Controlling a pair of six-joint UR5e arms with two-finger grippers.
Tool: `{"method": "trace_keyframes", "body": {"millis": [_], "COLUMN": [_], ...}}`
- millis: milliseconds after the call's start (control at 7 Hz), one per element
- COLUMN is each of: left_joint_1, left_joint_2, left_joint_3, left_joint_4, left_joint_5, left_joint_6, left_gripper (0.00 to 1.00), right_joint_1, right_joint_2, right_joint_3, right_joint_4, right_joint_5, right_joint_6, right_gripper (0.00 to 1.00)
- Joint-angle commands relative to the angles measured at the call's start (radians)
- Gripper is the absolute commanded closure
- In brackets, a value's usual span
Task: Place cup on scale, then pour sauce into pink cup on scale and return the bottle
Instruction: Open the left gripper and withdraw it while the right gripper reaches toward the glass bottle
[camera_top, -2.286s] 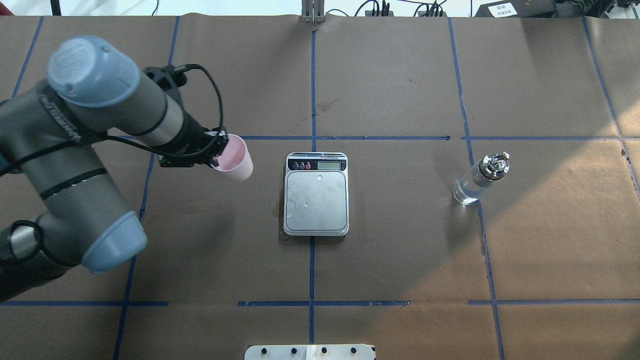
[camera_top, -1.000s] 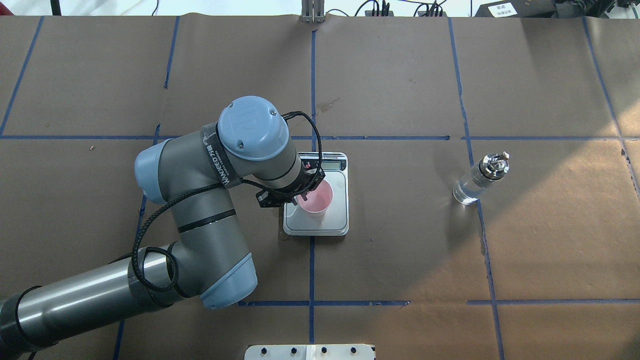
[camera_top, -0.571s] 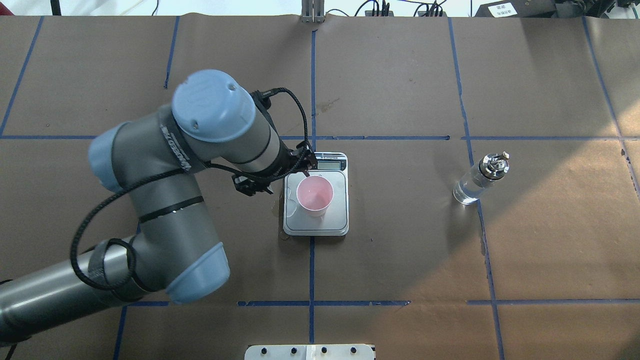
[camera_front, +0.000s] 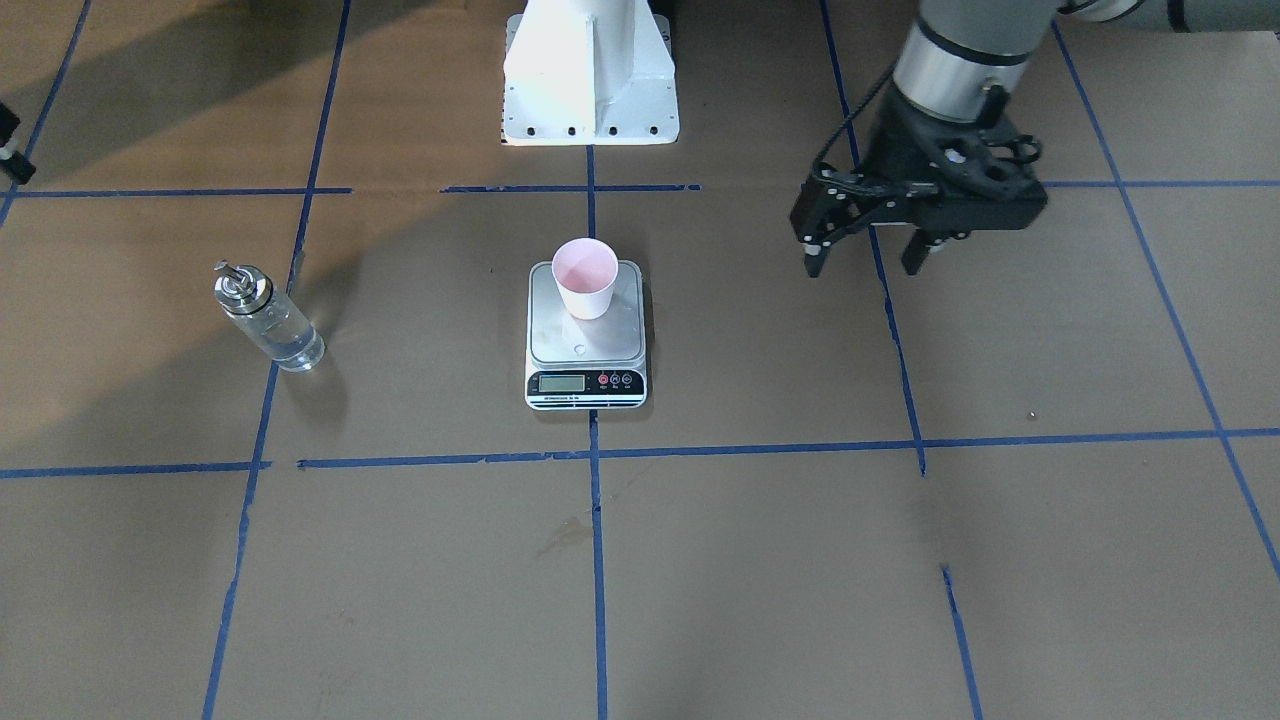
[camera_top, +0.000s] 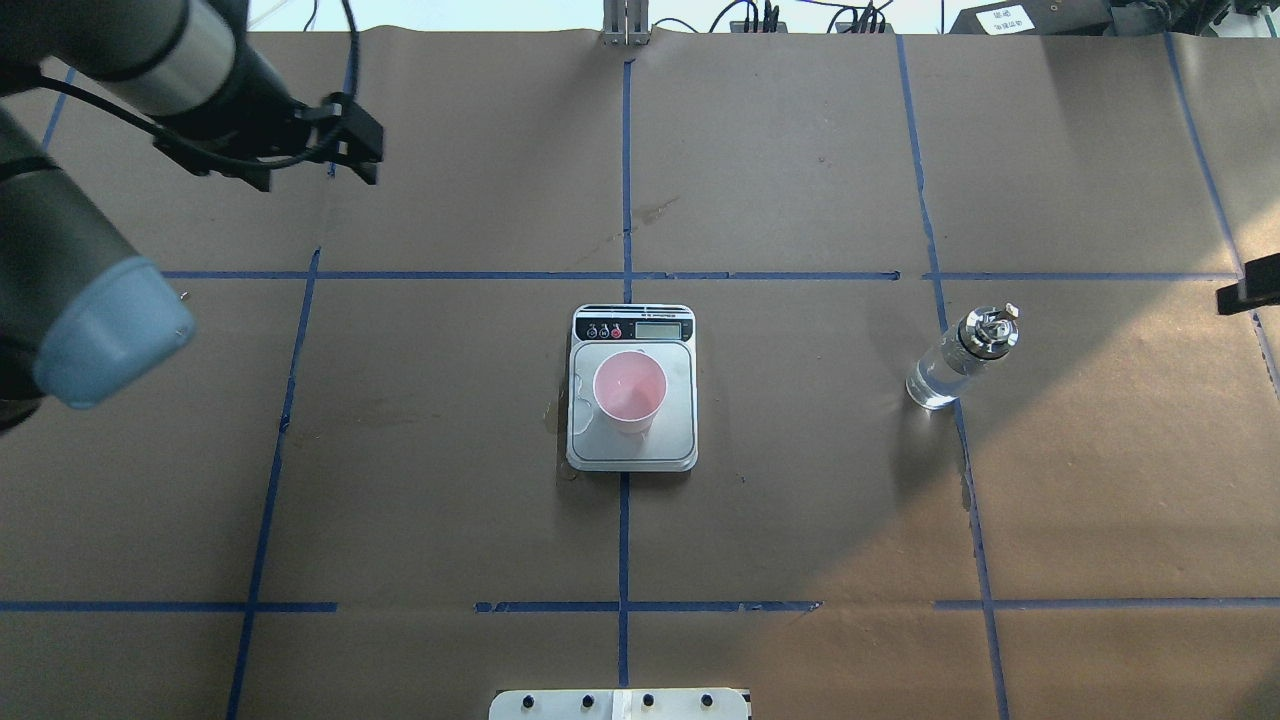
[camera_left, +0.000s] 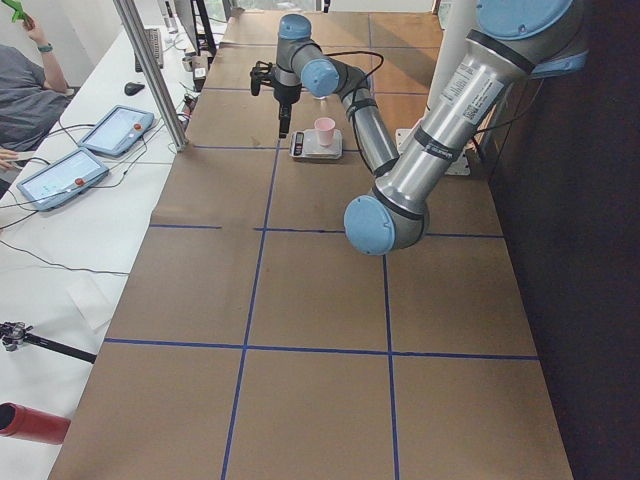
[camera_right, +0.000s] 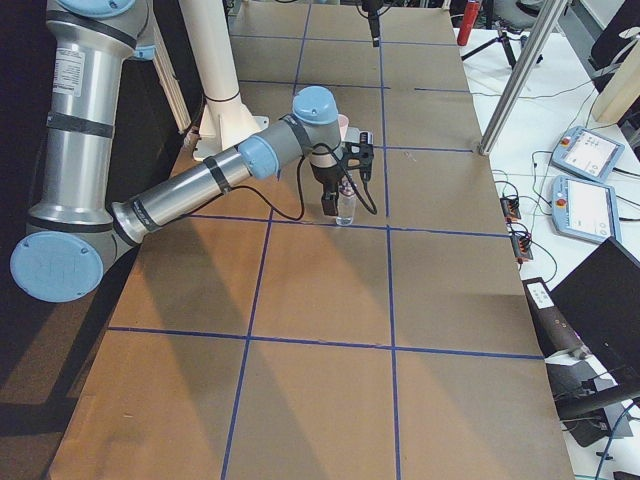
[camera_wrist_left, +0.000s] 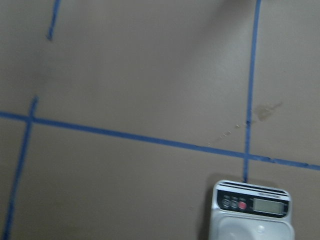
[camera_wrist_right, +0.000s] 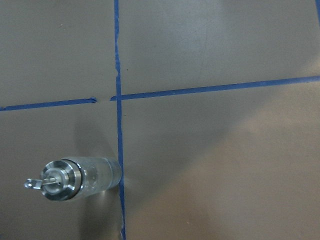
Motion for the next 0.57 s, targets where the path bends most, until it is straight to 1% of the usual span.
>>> {"method": "trace_keyframes", "body": {"millis": [0,143,286,429], "left_joint_1": [-0.165,-0.213,-0.233,-0.244], "left_joint_2": [0.152,0.199,0.222,0.231], "left_joint_3": [-0.027,-0.015,0.021,0.032], "left_joint_4": [0.001,-0.003,-0.005,-0.008], "left_joint_5": [-0.018,-0.018,-0.020,-0.017], "left_joint_6": [0.457,0.565,0.604,0.619], "left_gripper": [0.00,0.00,0.00,0.00], "right_joint_1": [-0.350,-0.506,-0.639,-0.774], "right_joint_2": [-0.062,-0.092,-0.104,-0.101], "right_joint_3": [0.052,0.049,0.043,-0.003], "right_joint_4": [0.206,0.247,0.247,0.248], "right_joint_5": [-0.349,-0.544,-0.726,-0.927], "right_joint_6": [0.377,0.468,0.557,0.639], "right_gripper": [0.00,0.00,0.00,0.00]}}
